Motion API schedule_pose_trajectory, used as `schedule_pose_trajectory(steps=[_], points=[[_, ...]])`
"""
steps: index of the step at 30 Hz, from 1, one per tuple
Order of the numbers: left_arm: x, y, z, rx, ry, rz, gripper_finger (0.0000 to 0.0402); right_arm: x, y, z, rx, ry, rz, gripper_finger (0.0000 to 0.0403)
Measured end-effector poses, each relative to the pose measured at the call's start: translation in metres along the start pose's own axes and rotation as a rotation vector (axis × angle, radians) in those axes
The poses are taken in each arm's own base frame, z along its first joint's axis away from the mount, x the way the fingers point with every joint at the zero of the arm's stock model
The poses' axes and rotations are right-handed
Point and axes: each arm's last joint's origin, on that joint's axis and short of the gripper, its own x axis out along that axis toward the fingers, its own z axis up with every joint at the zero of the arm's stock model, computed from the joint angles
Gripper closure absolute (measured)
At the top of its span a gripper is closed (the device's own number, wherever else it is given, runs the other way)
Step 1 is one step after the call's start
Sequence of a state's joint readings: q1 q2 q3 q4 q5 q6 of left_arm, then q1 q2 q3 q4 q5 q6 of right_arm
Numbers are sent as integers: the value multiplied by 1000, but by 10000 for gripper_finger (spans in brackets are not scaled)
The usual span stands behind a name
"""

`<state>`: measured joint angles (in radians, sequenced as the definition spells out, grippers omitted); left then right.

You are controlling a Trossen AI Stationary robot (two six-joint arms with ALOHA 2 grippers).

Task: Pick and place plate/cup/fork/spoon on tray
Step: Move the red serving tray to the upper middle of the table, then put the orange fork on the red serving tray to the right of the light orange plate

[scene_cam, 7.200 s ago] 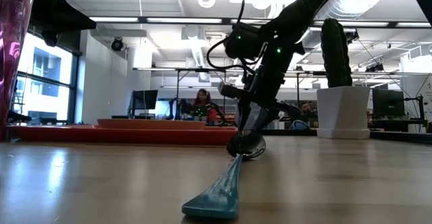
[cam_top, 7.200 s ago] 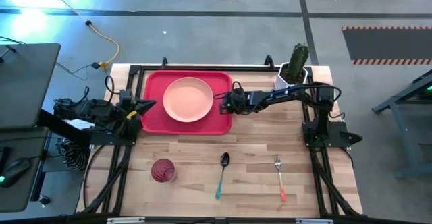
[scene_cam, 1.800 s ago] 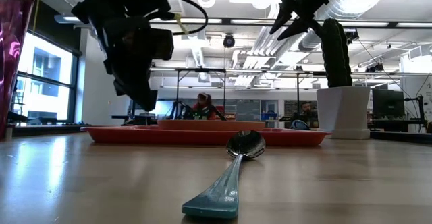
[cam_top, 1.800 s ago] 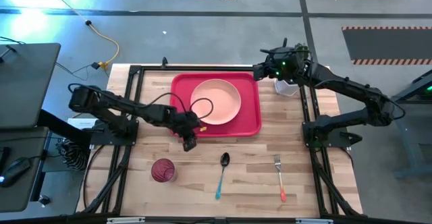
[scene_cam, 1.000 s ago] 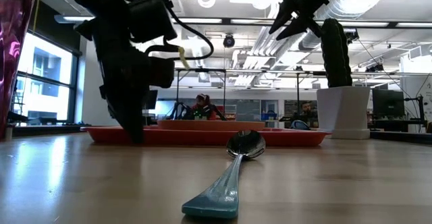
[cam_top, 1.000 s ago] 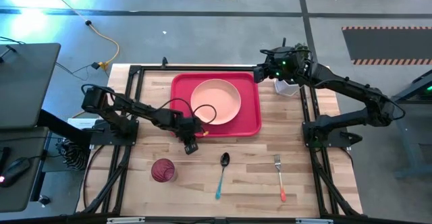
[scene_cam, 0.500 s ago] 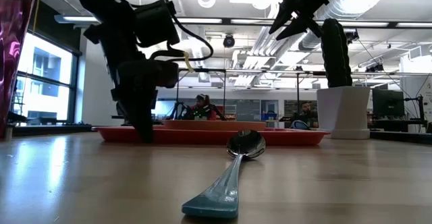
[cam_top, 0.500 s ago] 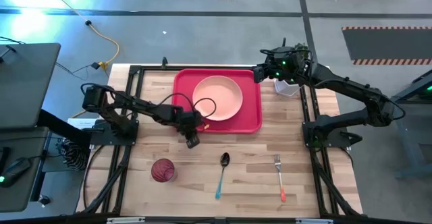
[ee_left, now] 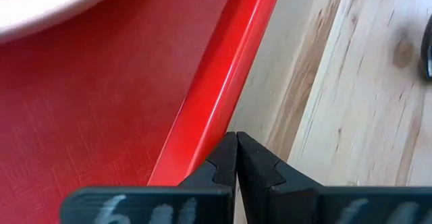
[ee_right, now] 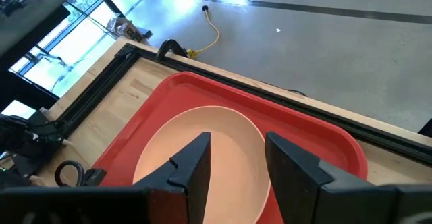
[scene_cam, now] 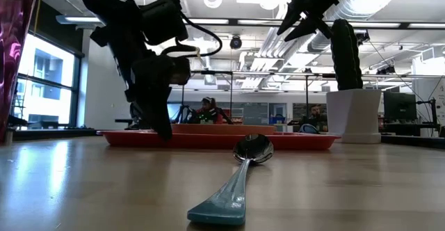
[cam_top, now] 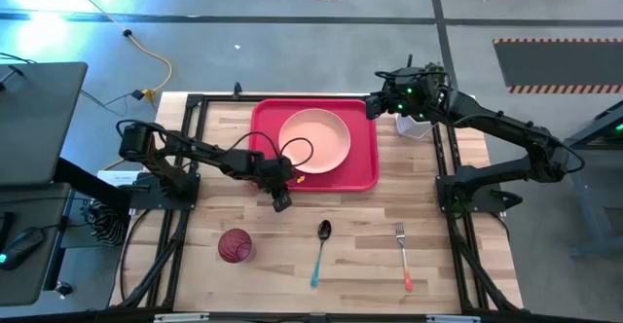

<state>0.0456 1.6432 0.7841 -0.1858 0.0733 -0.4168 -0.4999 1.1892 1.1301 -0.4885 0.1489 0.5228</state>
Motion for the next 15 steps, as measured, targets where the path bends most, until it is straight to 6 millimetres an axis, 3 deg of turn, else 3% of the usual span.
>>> schedule_pose_trajectory(steps=[8, 15], points=[[-12, -10, 21, 60, -19, -10, 401, 0, 2, 0, 2, 12, 45, 272], [-29, -13, 38, 105, -10, 106, 401, -5, 6, 3, 0, 8, 128, 272]])
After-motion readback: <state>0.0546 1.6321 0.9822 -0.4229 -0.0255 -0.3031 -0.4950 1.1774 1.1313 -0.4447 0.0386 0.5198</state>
